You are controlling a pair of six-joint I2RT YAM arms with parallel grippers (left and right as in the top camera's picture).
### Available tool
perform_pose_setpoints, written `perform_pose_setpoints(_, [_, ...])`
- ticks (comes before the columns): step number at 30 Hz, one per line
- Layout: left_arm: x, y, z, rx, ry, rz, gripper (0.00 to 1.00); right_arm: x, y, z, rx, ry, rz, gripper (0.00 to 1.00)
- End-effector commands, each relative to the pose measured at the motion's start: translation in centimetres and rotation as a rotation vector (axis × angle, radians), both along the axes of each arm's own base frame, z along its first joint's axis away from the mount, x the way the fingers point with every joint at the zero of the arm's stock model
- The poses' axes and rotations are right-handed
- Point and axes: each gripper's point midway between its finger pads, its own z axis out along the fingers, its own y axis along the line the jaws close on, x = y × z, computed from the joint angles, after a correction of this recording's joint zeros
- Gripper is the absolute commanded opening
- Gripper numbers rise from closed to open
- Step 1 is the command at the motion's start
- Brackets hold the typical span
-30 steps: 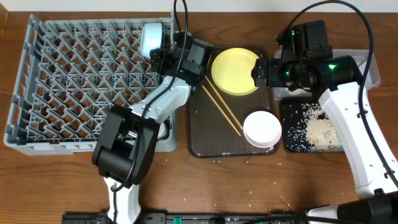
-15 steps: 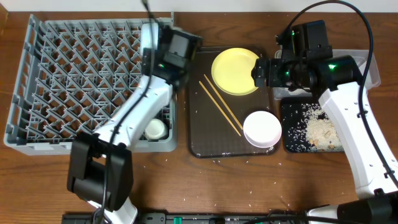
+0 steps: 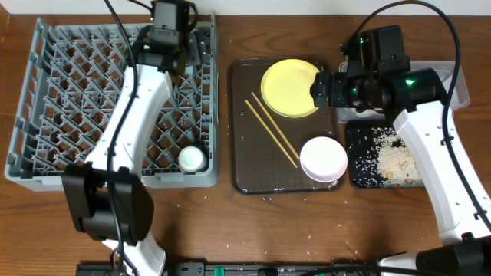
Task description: Sort waste into correct bins and load items into the dishwasher
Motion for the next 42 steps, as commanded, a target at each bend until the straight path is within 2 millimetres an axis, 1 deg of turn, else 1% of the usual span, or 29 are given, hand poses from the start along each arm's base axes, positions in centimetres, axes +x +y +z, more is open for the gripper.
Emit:
perform_pose_setpoints(1, [1.4, -1.0, -2.5, 0.002, 0.040, -0.139, 0.93, 0.0, -0.2, -0.2, -0.002, 0.006, -0.009, 0.99])
perform_pose_setpoints(5, [1.7, -1.2, -3.7, 0.028, 0.060, -0.179, 0.94, 0.0, -0.2, -0.2, -0.002, 0.006, -0.009, 0.99])
perform_pose_setpoints(8, [1.8, -1.2, -4.1, 0.046, 0.068, -0.200, 0.93, 0.0, -0.1, -0.2, -0.002, 0.006, -0.009, 0.99])
perform_pose_setpoints(19, [1.8, -1.0, -4.1, 0.053, 0.066, -0.196, 0.93, 0.0, -0.1, -0.2, -0.002, 0.006, -0.009, 0.99])
perform_pose_setpoints(26, [1.9, 0.5, -3.8, 0.097, 0.064, -0.145, 0.93, 0.0, -0.1, -0.2, -0.002, 0.006, -0.009, 0.99])
perform_pose_setpoints(28, [1.9, 1.2, -3.7, 0.093, 0.060, -0.128, 0.93, 0.0, -0.1, -0.2, -0.002, 0.006, -0.009, 0.99])
perform_pose_setpoints(32, [1.9, 3.5, -2.9, 0.069, 0.044, -0.062, 0.93, 0.0, -0.1, -0.2, -0.002, 0.006, -0.009, 0.99])
perform_pose_setpoints(35, [1.7, 4.5, -2.4, 0.069, 0.040, -0.044, 0.93, 0.0, -0.1, -0.2, -0.002, 0.006, -0.009, 0.99])
perform_pose_setpoints(40, [1.5, 4.5, -0.9, 0.067, 0.009, -0.043, 0.93, 0.0, -0.1, -0.2, -0.002, 0.006, -0.009, 0.99])
perform_pose_setpoints(42, [1.4, 4.2, -0.3, 0.052, -0.004, -0.044, 0.93, 0.0, -0.1, -0.2, -0.002, 0.006, -0.009, 0.99])
